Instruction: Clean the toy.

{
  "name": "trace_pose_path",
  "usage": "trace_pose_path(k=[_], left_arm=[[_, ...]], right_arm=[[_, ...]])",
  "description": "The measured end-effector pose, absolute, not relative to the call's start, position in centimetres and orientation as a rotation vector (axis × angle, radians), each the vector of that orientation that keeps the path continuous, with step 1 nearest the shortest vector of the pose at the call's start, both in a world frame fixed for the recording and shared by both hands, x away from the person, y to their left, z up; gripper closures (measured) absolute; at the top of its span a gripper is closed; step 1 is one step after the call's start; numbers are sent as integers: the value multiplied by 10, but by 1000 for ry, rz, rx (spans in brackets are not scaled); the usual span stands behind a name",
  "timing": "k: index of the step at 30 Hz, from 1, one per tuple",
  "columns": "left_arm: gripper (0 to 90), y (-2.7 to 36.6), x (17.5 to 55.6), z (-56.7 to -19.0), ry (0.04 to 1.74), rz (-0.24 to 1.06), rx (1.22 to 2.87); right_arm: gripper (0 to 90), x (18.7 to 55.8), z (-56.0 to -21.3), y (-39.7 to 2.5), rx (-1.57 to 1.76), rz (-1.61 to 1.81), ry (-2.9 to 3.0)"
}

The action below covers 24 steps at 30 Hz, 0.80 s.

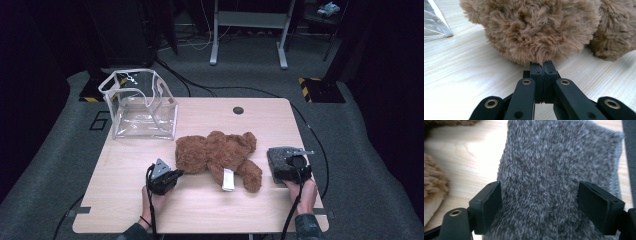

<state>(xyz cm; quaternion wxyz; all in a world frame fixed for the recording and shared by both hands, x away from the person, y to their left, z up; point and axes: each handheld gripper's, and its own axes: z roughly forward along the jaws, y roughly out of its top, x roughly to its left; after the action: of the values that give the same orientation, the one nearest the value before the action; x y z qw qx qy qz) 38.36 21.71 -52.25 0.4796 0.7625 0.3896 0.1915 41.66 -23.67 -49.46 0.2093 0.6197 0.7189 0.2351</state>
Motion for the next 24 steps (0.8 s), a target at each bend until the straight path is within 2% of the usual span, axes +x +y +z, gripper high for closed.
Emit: trace_pose_path(k=[2, 11, 12, 13, 17, 18, 19, 20, 21, 24], left_arm=[[895, 217, 385, -524, 964, 456, 1855], [898, 213, 382, -524, 952, 517, 1854], [898, 213, 382, -524, 953, 515, 1861], [898, 213, 382, -524, 955, 517, 1857], [897, 213, 382, -524, 951, 517, 1856], [897, 213, 382, -524, 951, 519, 1849], [897, 213, 382, -524, 951, 519, 1849], [897, 213, 382, -524, 957, 519, 1843], [897, 213, 382, -524, 957, 519, 1843], [897, 214, 380, -524, 951, 534, 1838]], right_arm=[[199, 418, -497, -236, 1705, 644, 2007], [324, 420, -500, -235, 1718, 606, 2017], [379, 421, -501, -237, 1739, 608, 2014], [379, 421, -501, -237, 1739, 608, 2014], [483, 418, -504, -237, 1723, 656, 2003], [564, 416, -504, -237, 1735, 682, 1986], [564, 416, -504, -237, 1735, 682, 1986], [636, 416, -503, -238, 1752, 682, 1980], [636, 416, -503, -238, 1752, 682, 1980], [721, 417, -503, -239, 1726, 682, 1995]])
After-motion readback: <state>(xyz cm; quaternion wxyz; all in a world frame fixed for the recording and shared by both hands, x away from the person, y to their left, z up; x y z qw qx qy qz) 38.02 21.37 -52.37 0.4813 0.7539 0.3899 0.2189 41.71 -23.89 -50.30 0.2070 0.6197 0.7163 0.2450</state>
